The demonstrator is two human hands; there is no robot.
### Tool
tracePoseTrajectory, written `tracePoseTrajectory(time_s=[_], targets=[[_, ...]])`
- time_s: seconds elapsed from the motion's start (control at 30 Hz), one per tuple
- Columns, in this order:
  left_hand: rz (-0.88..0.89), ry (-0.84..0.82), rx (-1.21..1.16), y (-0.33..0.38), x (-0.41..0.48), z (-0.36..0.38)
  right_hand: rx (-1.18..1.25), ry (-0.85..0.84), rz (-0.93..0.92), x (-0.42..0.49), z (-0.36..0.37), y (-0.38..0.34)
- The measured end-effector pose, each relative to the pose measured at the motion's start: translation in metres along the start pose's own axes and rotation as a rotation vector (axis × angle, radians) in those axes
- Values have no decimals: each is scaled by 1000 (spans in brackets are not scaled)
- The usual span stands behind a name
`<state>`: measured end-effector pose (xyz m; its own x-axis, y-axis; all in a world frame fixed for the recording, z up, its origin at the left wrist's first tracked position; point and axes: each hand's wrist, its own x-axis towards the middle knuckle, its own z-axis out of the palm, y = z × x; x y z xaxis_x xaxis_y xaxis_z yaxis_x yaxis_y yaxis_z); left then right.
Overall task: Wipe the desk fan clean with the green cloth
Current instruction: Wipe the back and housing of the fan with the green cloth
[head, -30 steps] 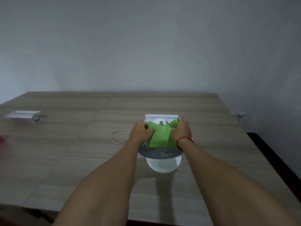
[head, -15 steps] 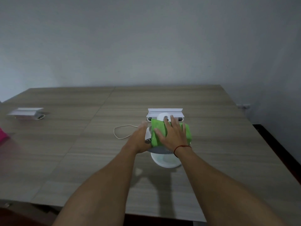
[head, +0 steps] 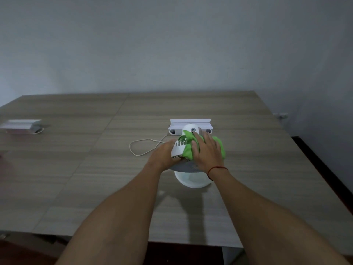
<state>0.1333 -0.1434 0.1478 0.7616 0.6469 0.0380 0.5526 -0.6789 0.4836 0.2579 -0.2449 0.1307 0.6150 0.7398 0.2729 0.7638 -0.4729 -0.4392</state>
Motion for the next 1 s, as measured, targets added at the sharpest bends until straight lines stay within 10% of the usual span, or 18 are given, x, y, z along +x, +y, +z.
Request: tracePoseTrajectory(time_s=[0.23,0.67,1.0], targets=[[-42,2,41,-1,1,3,389,84,408,-6,0,20],[-81,-10,-1,-2,7,-2,-14,-39,-135,1,8,-22],[-60,-34,95,-4,8,-6,235,54,122,3,9,5]])
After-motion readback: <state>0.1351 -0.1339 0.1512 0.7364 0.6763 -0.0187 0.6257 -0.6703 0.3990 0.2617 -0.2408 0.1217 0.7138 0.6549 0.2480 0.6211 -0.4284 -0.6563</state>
